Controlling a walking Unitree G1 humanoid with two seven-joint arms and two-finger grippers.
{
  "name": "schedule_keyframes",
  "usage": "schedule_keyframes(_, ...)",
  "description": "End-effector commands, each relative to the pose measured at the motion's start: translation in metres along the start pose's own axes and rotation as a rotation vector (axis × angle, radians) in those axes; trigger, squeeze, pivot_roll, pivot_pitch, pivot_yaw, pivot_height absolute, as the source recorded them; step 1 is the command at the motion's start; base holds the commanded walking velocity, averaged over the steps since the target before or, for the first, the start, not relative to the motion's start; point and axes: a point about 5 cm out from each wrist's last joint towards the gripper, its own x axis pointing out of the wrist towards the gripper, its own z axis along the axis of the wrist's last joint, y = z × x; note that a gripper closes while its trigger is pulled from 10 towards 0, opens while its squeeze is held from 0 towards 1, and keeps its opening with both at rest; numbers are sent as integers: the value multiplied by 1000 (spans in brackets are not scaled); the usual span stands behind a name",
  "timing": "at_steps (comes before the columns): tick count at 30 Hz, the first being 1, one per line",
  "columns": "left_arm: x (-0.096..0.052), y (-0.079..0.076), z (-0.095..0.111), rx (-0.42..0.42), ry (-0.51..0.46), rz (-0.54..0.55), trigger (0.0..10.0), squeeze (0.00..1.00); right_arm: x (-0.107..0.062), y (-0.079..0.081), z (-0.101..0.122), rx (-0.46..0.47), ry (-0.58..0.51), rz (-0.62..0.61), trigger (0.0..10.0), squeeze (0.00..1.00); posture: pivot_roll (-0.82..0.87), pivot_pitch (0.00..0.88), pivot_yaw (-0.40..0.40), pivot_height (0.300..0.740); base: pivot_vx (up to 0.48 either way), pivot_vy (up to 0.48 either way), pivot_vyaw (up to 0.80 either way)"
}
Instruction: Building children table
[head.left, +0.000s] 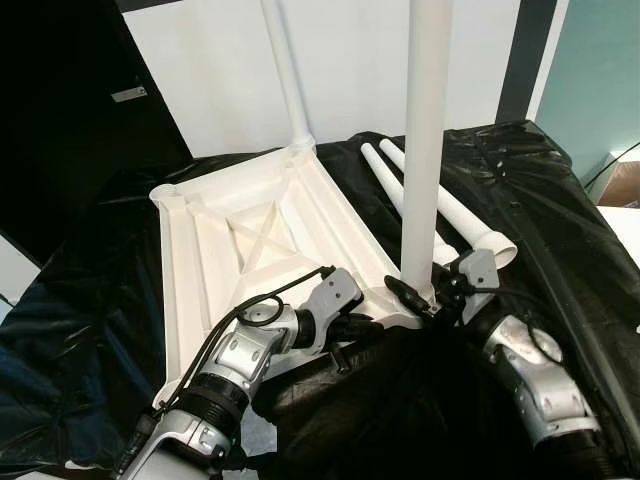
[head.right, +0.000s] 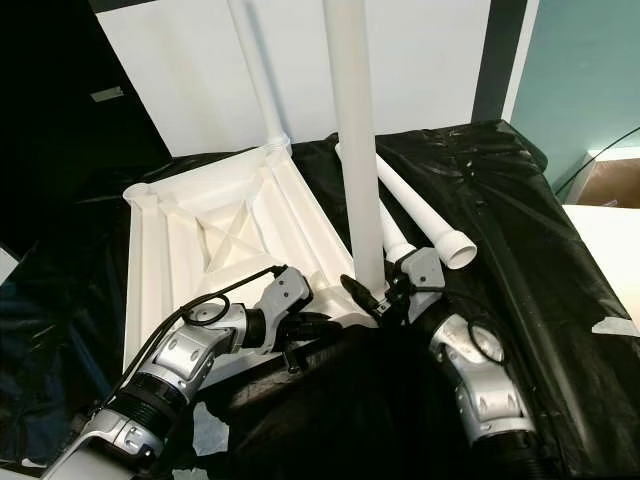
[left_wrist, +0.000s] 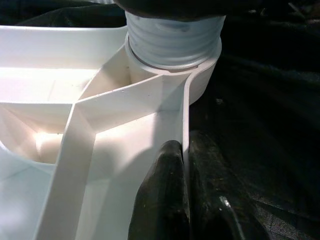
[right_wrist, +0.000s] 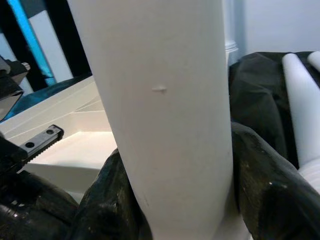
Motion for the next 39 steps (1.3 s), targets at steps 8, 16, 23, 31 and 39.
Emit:
schedule_keyframes(8,-1,-2,-29,-102,83,17,10000,0,-10,15,-16,-63,-12,-387,0,0,-60,0,130,740,0,0,0)
schedule_keyframes(16,-1,-1,-29,-107,81,23,10000,0,-6,18,-17,-98,19,-270,10000,0,-58,0,123,740,0,0,0)
schedule_keyframes(23,-1,-1,-31,-113,81,23,10000,0,0,-2,-15,-44,38,-122,10000,0,-73,0,120,740,0,0,0)
schedule_keyframes(31,4,-1,-28,-110,74,17,10000,0,9,-22,-1,-74,39,65,10000,0,-99,0,125,740,0,0,0)
schedule_keyframes(39,9,-3,-27,-104,72,-2,10000,0,11,-31,7,-155,72,225,10000,0,-118,0,119,740,0,0,0)
